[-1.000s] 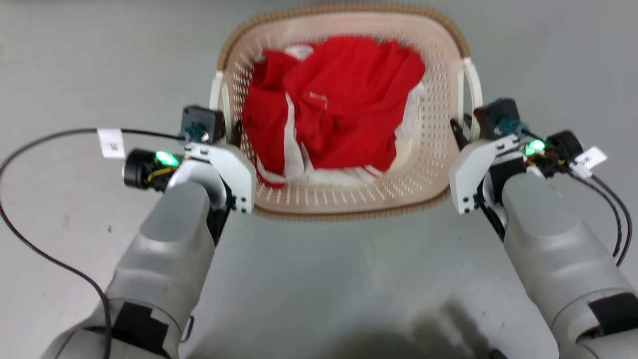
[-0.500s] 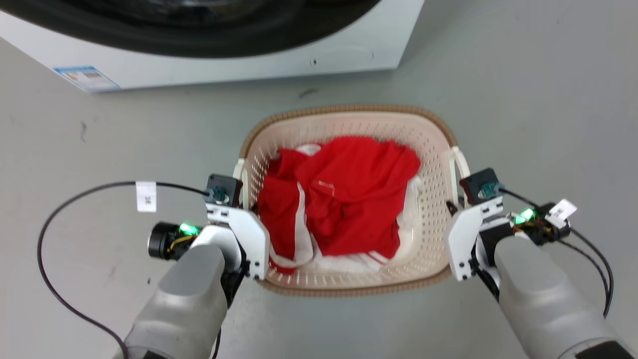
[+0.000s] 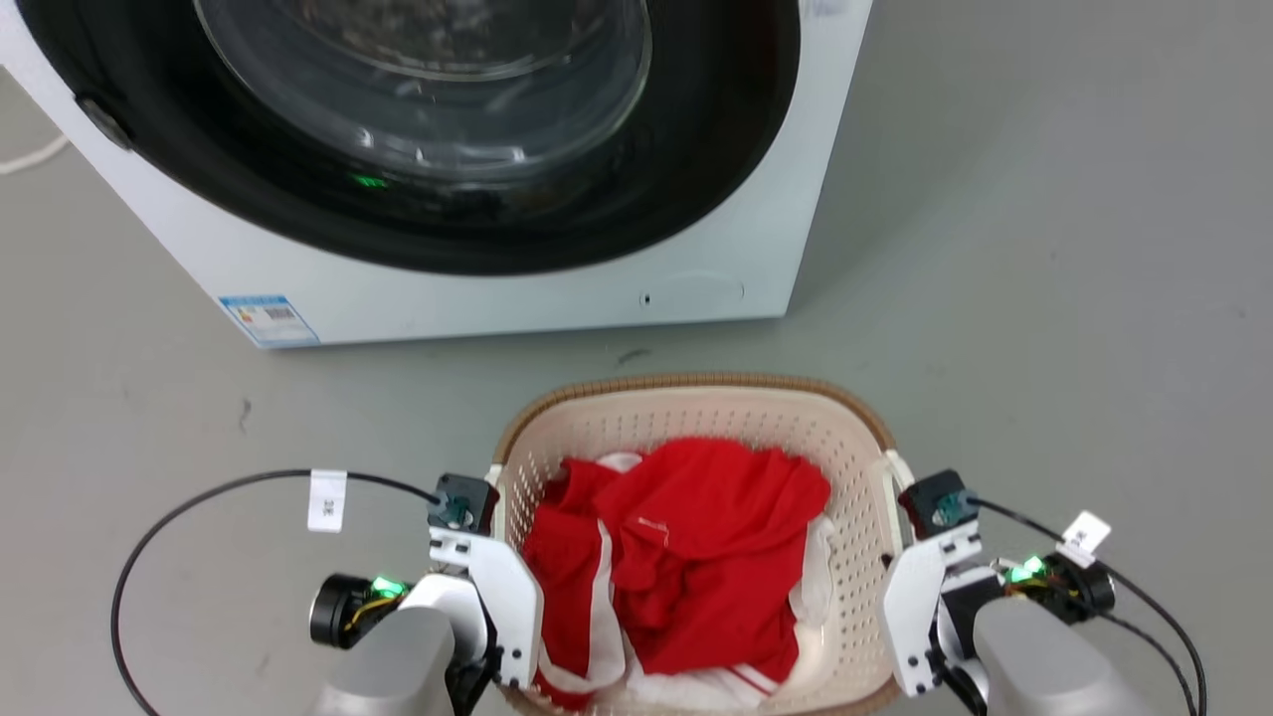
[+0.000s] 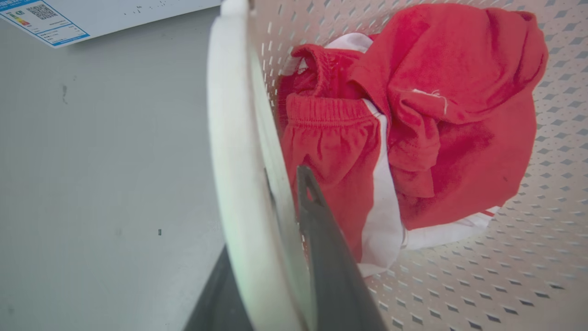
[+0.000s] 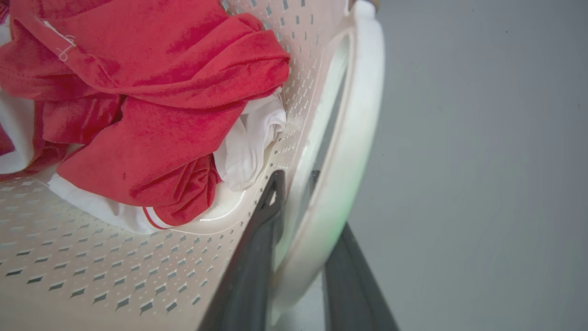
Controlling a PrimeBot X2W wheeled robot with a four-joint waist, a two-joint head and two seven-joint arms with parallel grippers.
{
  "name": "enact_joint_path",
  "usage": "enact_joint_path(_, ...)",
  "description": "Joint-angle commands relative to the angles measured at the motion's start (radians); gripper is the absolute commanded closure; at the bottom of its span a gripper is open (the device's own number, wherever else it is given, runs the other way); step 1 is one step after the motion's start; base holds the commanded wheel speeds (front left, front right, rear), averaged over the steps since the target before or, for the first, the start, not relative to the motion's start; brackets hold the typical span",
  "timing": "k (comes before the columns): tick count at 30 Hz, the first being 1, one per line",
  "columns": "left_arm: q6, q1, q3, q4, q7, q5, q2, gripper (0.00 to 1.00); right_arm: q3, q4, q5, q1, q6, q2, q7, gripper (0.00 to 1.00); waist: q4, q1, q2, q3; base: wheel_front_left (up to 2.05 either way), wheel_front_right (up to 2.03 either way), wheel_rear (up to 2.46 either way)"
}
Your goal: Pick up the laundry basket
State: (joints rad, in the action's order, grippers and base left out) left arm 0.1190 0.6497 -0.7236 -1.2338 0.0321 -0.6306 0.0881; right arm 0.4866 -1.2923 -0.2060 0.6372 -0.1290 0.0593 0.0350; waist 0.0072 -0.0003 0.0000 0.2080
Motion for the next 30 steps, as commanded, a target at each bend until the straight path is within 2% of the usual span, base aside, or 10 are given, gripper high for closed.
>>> enact_joint_path(1, 0.020, -0.021, -0.019, 0.022, -0.003, -0.010, -0.023, 1.00, 0.019, 0.007, -0.008, -0.024, -0.003, -0.016, -0.003, 1.00, 0.002, 0.0003, 0.0000, -0.058, 0.00, 0.00, 0.00)
enact_joint_path(10, 0.020, -0.105, -0.081, 0.022, -0.012, -0.081, -0.015, 1.00, 0.076, 0.007, -0.068, -0.112, -0.003, -0.012, -0.015, 1.00, 0.003, 0.0003, 0.0000, -0.175, 0.00, 0.00, 0.00)
enact_joint_path(30, 0.019, -0.157, -0.167, 0.007, 0.006, -0.180, 0.003, 1.00, 0.147, 0.007, -0.169, -0.182, -0.003, 0.005, -0.003, 1.00, 0.001, 0.0003, 0.0000, -0.256, 0.00, 0.00, 0.00)
